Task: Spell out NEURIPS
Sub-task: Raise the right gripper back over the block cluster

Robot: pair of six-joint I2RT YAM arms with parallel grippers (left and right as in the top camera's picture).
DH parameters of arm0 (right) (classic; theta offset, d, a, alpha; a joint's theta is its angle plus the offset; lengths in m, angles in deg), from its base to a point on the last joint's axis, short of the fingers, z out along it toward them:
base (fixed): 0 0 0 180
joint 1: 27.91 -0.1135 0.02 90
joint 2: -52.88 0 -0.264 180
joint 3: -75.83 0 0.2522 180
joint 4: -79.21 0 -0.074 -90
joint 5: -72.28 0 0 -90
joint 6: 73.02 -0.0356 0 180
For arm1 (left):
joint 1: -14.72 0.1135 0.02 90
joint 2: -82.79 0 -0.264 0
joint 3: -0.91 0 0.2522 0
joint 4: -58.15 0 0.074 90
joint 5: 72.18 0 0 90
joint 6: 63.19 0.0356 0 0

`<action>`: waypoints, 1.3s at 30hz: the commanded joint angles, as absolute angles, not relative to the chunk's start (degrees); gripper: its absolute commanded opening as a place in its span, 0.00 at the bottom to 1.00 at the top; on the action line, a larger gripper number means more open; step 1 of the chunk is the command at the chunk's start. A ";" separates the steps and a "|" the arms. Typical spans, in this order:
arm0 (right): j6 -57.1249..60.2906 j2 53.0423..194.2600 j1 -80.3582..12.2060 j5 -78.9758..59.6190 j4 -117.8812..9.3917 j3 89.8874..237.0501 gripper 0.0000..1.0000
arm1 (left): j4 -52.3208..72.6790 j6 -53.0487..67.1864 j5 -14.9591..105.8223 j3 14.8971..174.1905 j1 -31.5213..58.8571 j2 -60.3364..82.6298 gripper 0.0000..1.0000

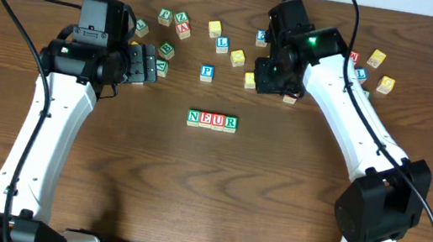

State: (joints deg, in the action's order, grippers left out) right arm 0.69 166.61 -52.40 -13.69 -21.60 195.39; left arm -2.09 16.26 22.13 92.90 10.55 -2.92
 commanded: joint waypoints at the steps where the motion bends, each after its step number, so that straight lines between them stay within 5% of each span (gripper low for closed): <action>1: 1.39 164.71 -52.21 -14.34 -20.95 196.83 0.41 | -2.14 16.00 21.76 93.65 10.79 -2.94 0.91; 39: -2.20 164.75 -52.01 -15.37 -23.39 196.72 0.51 | -1.53 15.98 21.78 93.65 10.79 -3.18 0.91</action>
State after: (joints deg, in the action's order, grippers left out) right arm 0.56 166.39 -52.40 -13.75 -23.46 195.61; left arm -1.66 16.26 22.13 92.90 10.53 -2.92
